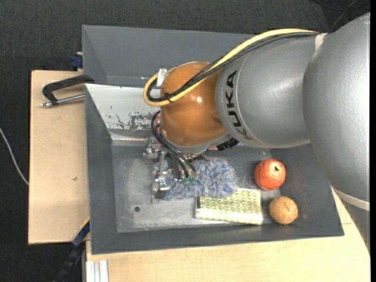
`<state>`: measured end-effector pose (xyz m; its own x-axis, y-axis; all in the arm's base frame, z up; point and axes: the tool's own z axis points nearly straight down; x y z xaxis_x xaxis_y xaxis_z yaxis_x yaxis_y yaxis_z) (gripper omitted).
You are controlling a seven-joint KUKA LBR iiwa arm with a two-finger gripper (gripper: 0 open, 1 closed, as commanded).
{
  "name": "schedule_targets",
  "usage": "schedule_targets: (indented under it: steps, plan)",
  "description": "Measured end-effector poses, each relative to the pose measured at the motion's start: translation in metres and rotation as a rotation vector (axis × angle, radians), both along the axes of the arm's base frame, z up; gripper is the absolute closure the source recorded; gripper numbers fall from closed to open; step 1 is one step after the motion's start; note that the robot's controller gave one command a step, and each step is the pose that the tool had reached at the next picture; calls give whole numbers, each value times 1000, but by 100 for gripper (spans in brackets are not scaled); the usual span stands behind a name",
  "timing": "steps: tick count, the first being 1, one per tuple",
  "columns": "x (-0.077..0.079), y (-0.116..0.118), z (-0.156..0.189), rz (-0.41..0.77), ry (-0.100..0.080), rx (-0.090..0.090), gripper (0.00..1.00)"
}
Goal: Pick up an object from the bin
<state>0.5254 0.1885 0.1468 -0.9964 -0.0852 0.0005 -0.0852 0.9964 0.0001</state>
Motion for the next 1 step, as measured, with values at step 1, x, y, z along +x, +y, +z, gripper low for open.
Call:
schedule_targets:
  steps: [1]
  plan:
    - [19,-37,-5,84,-4,4,0]
